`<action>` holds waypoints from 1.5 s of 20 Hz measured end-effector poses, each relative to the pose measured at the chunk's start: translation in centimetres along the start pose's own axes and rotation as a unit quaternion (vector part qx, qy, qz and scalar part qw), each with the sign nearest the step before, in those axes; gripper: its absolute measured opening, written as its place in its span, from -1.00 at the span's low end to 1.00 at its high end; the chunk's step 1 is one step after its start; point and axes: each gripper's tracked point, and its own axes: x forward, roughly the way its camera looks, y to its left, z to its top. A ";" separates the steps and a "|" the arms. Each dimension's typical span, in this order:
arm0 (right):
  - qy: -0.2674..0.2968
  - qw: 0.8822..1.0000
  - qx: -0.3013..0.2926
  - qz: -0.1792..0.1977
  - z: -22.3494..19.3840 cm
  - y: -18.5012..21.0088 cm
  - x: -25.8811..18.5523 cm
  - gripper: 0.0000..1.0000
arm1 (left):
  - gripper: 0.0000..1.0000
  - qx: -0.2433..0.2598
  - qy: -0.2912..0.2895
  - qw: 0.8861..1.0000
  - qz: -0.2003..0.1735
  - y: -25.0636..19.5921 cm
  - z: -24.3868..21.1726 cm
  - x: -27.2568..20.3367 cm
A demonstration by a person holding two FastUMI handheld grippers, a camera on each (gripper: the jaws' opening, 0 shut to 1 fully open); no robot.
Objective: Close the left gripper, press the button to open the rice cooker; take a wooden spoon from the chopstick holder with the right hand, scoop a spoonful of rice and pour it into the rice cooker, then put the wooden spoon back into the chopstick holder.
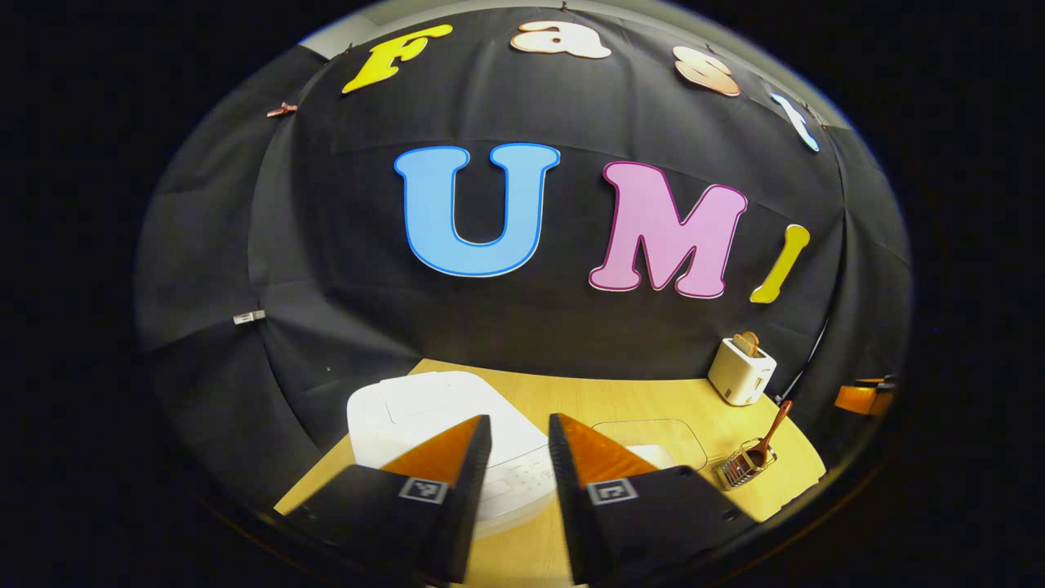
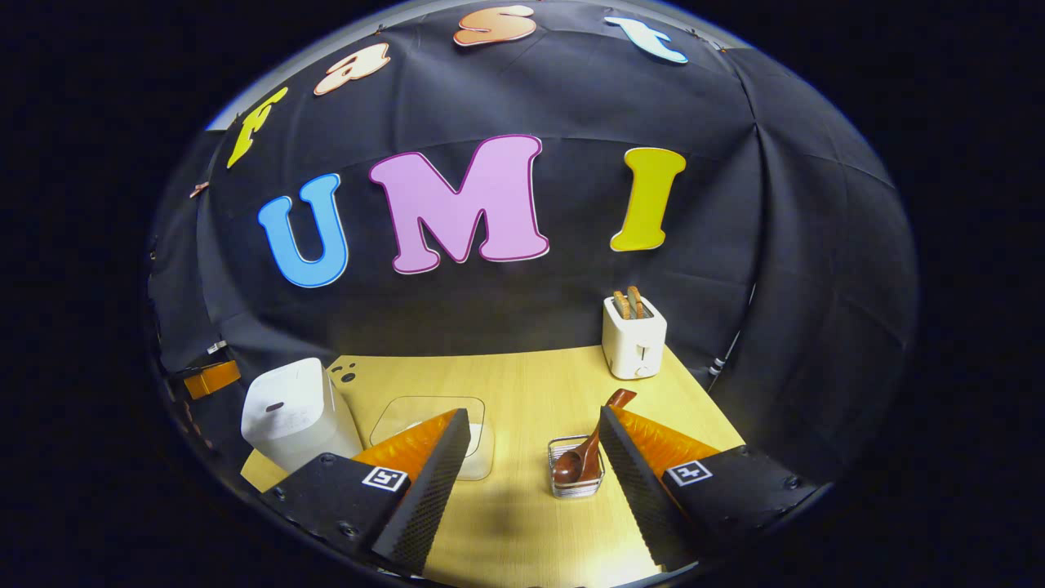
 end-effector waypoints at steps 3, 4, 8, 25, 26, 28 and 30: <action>0.009 1.000 0.004 0.000 -0.6 0.3 0.5 0.97 | -0.76 0.001 0.010 1.000 0.017 1.4 -0.2 1.3; 0.009 1.000 0.007 -0.004 -0.6 0.2 0.7 0.97 | -0.89 0.001 0.017 1.000 0.017 1.4 -0.4 1.8; 0.011 1.000 0.022 -0.018 -0.7 -0.7 1.3 0.97 | -0.89 -0.024 0.083 0.995 0.041 3.0 -3.3 4.0; 0.052 0.997 0.049 -0.029 -3.8 -1.5 1.9 0.97 | -0.84 -0.113 0.180 0.975 0.064 5.7 -9.9 8.5; 0.052 0.997 0.050 -0.029 -3.8 -1.5 2.0 0.97 | -0.89 -0.114 0.181 0.975 0.064 5.7 -10.1 8.5; 0.055 0.997 0.047 -0.032 -4.1 -1.5 2.1 0.97 | -0.89 -0.111 0.182 0.975 0.062 5.7 -10.2 8.6; 0.058 0.997 0.047 -0.033 -4.3 -1.4 2.0 0.97 | -0.88 -0.115 0.190 0.973 0.058 5.7 -10.6 8.5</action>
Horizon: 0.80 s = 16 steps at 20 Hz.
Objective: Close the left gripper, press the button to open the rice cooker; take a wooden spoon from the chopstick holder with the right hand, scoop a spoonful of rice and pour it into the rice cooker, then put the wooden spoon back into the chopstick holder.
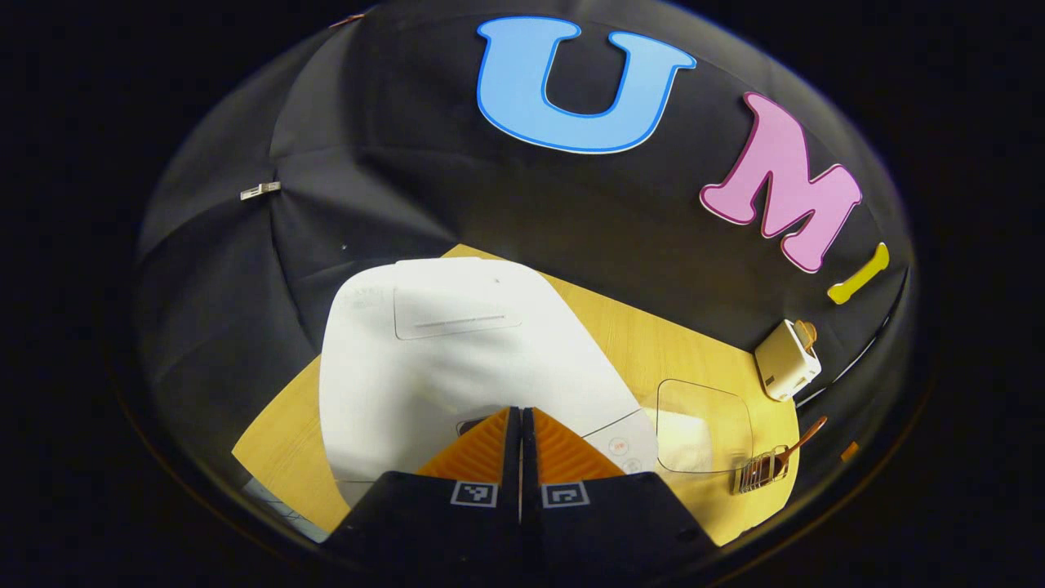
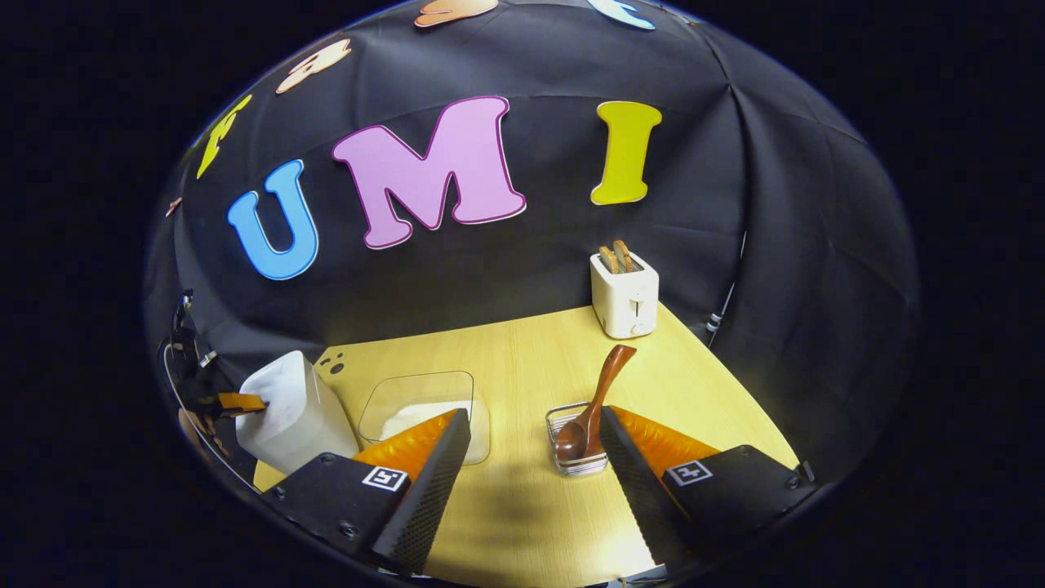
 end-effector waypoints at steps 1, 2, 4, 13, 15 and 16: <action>0.003 1.000 0.003 0.002 -0.3 0.2 0.0 0.97 | -0.95 -0.006 -0.002 1.000 -0.001 0.1 0.4 0.3; 0.007 1.000 0.004 0.005 -0.5 0.4 -0.1 0.97 | -0.89 -0.012 0.002 1.000 -0.003 0.1 0.2 0.3; 0.007 1.000 0.001 0.005 -0.5 0.5 -0.1 0.97 | -0.89 -0.010 0.002 1.000 -0.007 0.1 0.3 0.2; -0.005 1.000 0.001 0.011 0.2 0.9 -0.1 0.97 | -0.89 0.098 -0.179 0.979 0.002 -3.2 10.2 -7.7; -0.008 1.000 0.003 0.012 0.4 0.8 -0.1 0.97 | -0.89 0.086 -0.184 0.979 -0.011 -4.4 10.3 -8.4; -0.009 1.000 0.004 0.012 0.4 0.8 -0.2 0.97 | -0.89 0.080 -0.186 0.979 -0.015 -4.4 10.1 -8.6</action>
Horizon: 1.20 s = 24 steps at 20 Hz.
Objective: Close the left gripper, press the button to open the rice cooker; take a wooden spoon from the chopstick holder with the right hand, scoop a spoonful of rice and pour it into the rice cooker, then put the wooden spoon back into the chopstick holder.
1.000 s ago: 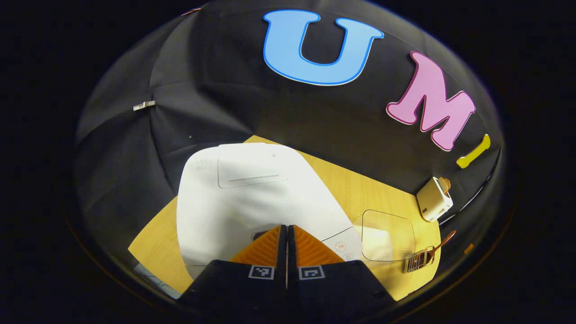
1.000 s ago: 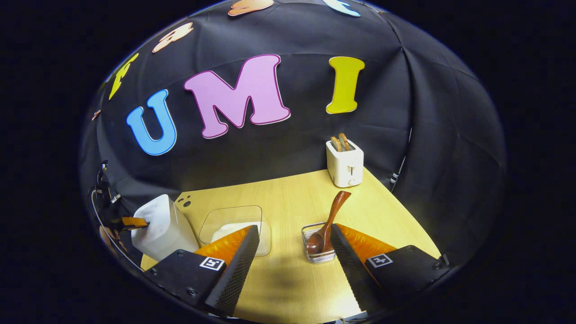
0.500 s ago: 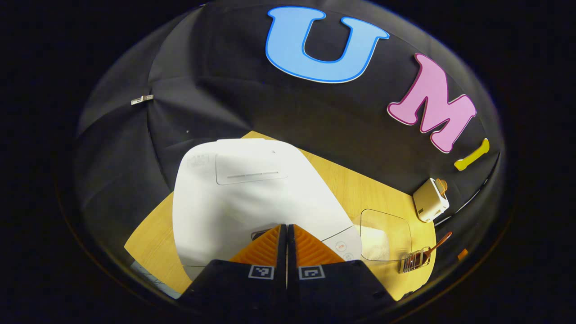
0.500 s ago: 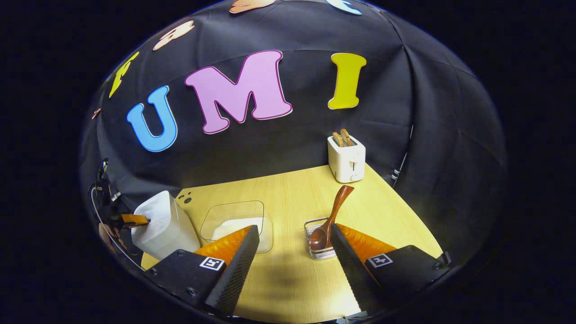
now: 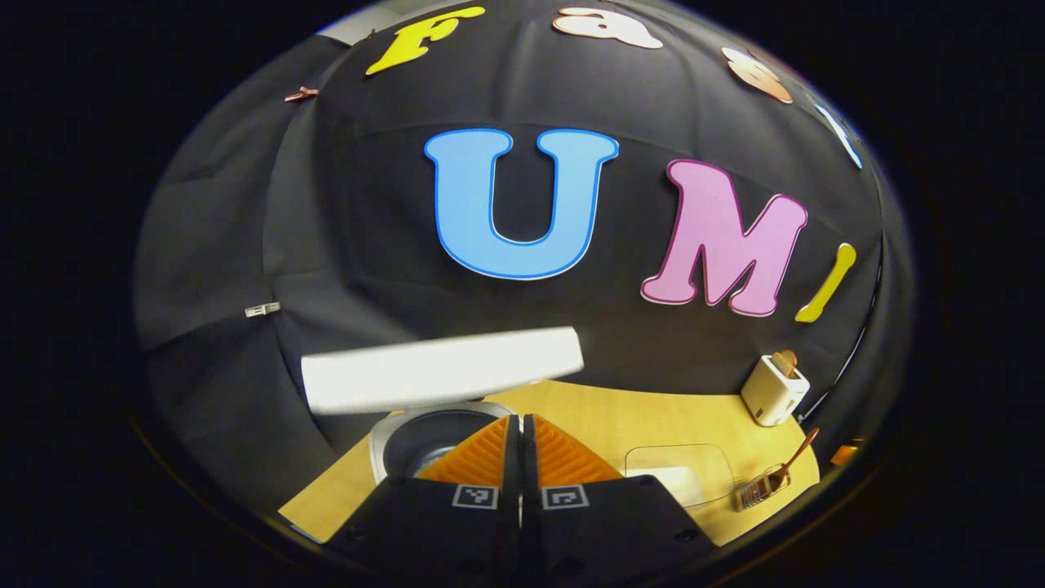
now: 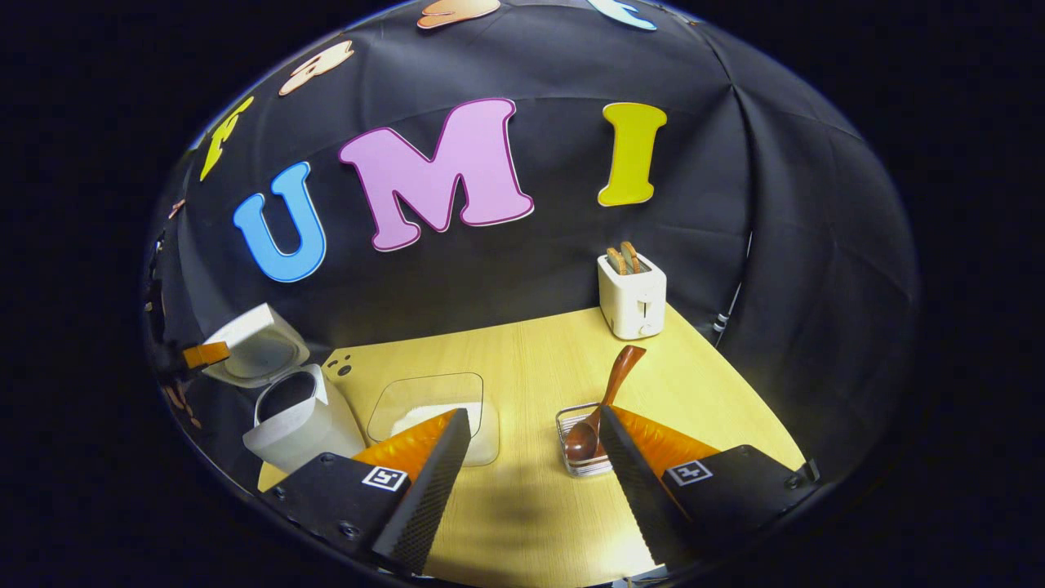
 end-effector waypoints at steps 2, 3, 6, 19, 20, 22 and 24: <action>0.000 1.000 0.002 0.000 -0.1 -0.1 0.0 0.97 | -0.89 -0.011 -0.005 1.000 -0.011 -0.8 -0.3 -0.6; 0.000 1.000 0.003 0.000 -0.2 -0.3 0.0 0.97 | -0.89 -0.013 -0.004 1.000 -0.018 -1.2 -0.7 -0.9; 0.005 1.000 0.008 0.002 -0.5 -0.3 -0.1 0.97 | -0.90 -0.009 0.009 1.000 -0.022 -1.8 -2.9 -1.7; -0.002 0.999 0.019 -0.029 0.1 -4.4 1.7 0.97 | -0.17 0.043 -0.014 0.995 -0.093 -8.8 -4.0 -5.2; 0.000 0.999 0.022 -0.034 0.0 -5.0 1.9 0.97 | 0.05 0.044 -0.019 0.994 -0.096 -9.0 -3.9 -5.5; 0.001 0.999 0.023 -0.043 -0.2 -6.2 2.6 0.97 | 0.67 0.045 -0.017 0.993 -0.109 -9.7 -4.4 -5.9; 0.010 0.999 0.035 -0.031 -0.4 -6.7 3.6 0.97 | 0.92 0.042 0.006 0.993 -0.112 -9.9 -5.6 -6.0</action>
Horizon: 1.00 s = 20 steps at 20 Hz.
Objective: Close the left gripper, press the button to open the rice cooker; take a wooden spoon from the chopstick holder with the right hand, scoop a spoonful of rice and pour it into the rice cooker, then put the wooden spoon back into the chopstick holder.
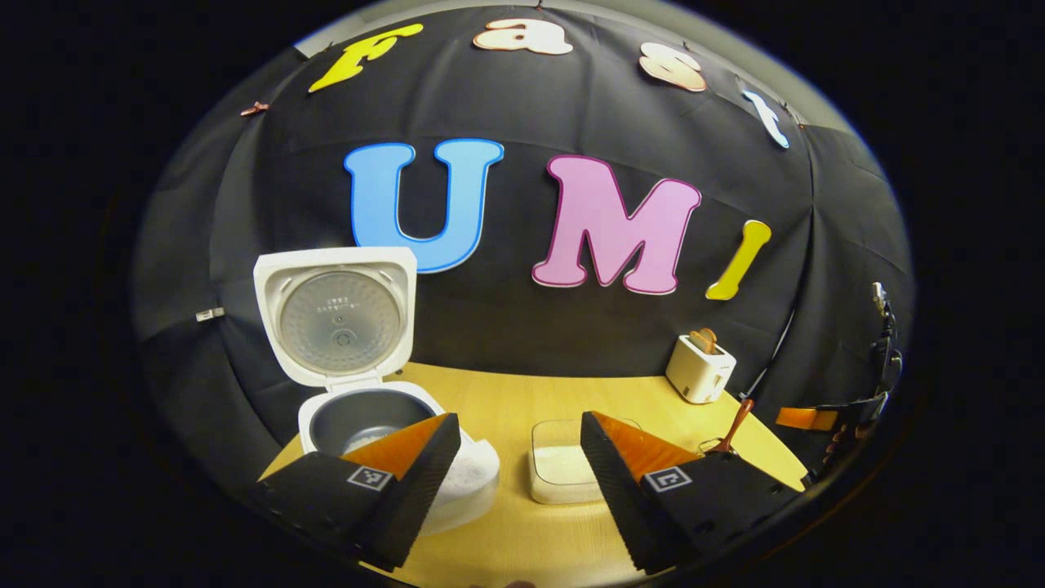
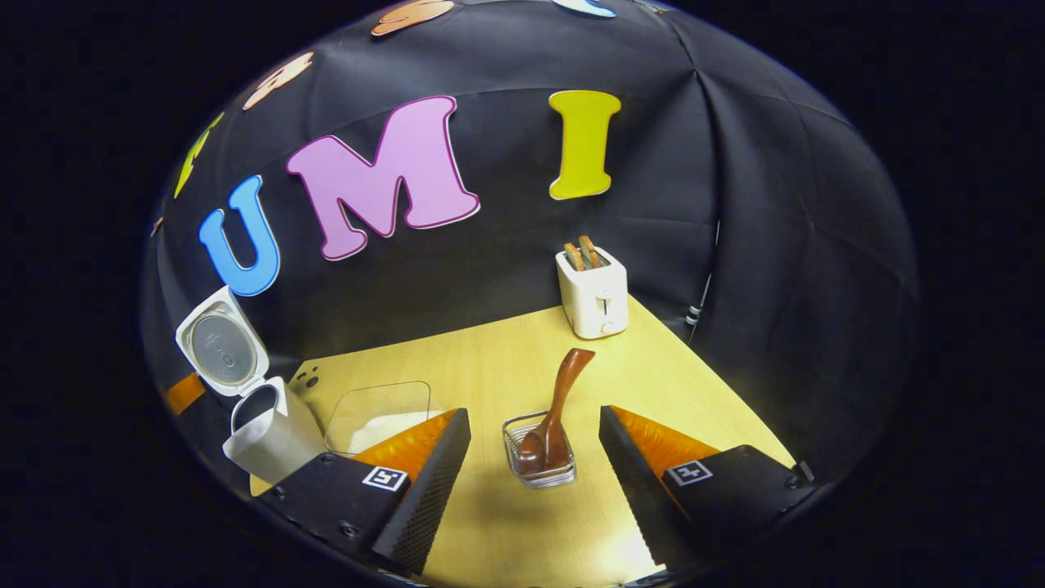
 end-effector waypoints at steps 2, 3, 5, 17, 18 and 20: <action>0.013 0.999 0.017 0.023 -0.2 0.0 1.4 0.97 | 0.92 0.001 0.009 1.000 0.007 0.1 -0.5 -0.1; 0.022 0.999 0.019 0.026 -0.4 -0.5 2.4 0.97 | 0.92 0.001 0.012 1.000 0.006 -0.1 -0.6 -0.2; 0.038 0.999 0.026 0.024 -0.8 -1.3 4.2 0.97 | 0.92 0.005 0.016 1.000 0.006 -0.3 -0.8 -0.2; 0.144 0.976 0.157 0.038 -5.3 -3.3 16.2 0.97 | 0.92 0.020 0.049 0.997 0.054 2.0 -2.4 -1.0; 0.152 0.973 0.168 0.044 -5.6 -3.0 17.1 0.97 | 0.92 0.021 0.050 0.997 0.058 2.1 -2.4 -1.0; 0.173 0.965 0.190 0.055 -6.4 -2.3 18.2 0.97 | 0.92 0.020 0.052 0.996 0.065 2.1 -2.4 -1.2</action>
